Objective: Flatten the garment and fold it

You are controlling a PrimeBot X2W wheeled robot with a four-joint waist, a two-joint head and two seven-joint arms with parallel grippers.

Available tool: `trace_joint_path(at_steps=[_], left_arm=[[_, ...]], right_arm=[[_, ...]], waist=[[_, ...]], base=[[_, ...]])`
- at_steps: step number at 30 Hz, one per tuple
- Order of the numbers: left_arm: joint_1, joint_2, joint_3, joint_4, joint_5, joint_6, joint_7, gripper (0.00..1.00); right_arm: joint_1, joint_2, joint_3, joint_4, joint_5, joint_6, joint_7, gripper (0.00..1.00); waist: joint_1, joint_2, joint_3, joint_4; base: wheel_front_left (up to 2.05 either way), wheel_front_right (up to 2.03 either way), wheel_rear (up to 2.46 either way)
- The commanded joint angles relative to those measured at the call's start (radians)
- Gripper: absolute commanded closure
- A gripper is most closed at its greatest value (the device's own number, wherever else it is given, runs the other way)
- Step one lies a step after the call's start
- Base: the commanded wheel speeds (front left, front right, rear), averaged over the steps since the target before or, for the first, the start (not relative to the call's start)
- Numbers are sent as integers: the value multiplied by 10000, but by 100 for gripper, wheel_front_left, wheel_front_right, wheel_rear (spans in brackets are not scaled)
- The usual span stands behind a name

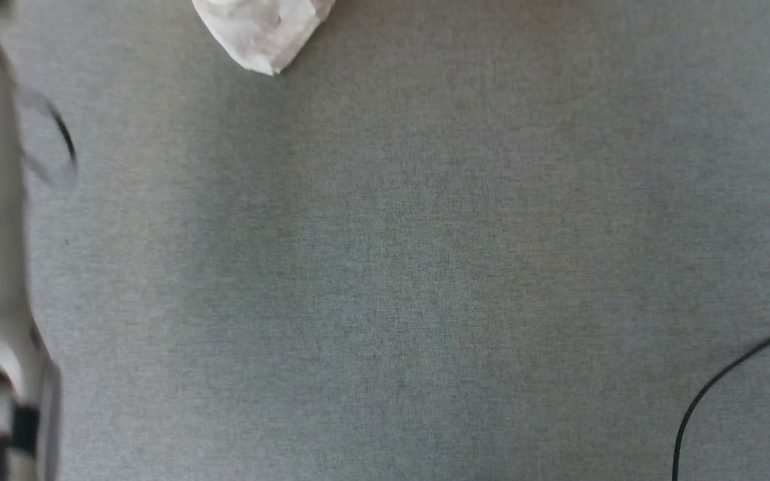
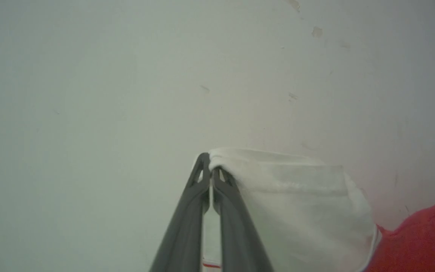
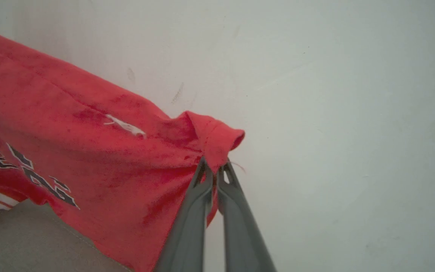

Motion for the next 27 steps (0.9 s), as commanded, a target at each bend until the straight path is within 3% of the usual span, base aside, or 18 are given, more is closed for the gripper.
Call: trace_joint_path(at_steps=[1, 7, 14, 27], left_arm=[[592, 19, 114, -190, -57, 131, -45, 100], [4405, -158, 493, -1199, -273, 394, -46, 100], [8361, -740, 786, -1937, -573, 646, -46, 100], [13421, -1465, 861, -2505, -1020, 806, 18, 100]], right_arm=[[403, -18, 154, -8, 136, -9, -87, 100], [2634, -277, 1071, -518, 792, -9, -391, 100], [5267, -714, 1876, -1232, 1236, -9, -313, 100], [9067, -1666, 2291, -2396, 1798, -9, 239, 100]], waist=[[2, 0, -553, 127], [2, 0, -1427, 273], [2, 0, -2379, 351], [2, 0, -4154, 419]], base=[[0, 0, 0], [0, 0, 0], [0, 0, 0], [0, 0, 0]])
